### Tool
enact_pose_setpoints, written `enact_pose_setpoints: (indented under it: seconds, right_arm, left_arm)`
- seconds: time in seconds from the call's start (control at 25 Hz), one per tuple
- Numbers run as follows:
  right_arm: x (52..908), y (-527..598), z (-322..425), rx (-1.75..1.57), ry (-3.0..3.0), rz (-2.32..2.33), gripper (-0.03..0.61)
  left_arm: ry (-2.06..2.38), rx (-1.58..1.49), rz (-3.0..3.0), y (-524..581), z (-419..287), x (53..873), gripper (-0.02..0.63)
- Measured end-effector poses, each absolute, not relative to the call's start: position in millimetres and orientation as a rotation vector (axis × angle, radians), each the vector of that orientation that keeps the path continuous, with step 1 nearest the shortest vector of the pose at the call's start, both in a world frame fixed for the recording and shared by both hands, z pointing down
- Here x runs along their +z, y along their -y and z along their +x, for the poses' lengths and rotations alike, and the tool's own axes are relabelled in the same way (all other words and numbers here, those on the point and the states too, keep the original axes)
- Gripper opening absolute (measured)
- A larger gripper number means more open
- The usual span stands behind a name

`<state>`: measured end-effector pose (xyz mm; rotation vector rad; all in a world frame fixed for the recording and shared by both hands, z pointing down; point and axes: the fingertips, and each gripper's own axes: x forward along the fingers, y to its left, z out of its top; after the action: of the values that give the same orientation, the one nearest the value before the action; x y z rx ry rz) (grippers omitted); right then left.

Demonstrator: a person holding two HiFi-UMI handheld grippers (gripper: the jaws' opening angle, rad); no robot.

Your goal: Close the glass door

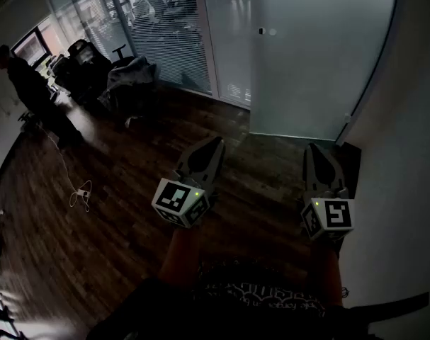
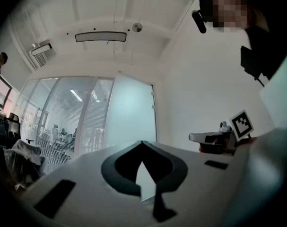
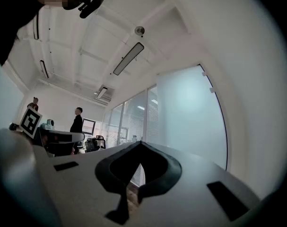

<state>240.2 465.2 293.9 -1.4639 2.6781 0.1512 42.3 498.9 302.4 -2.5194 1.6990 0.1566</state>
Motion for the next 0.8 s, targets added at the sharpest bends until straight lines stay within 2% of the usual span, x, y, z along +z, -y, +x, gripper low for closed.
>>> enact_pose_setpoints:
  seconds: [0.8]
  right_arm:
    - [288, -463, 250, 0.164, -2.646, -1.444, 0.003]
  left_arm:
    - [-1.680, 0.142, -2.529, -496, 55, 302, 0.003]
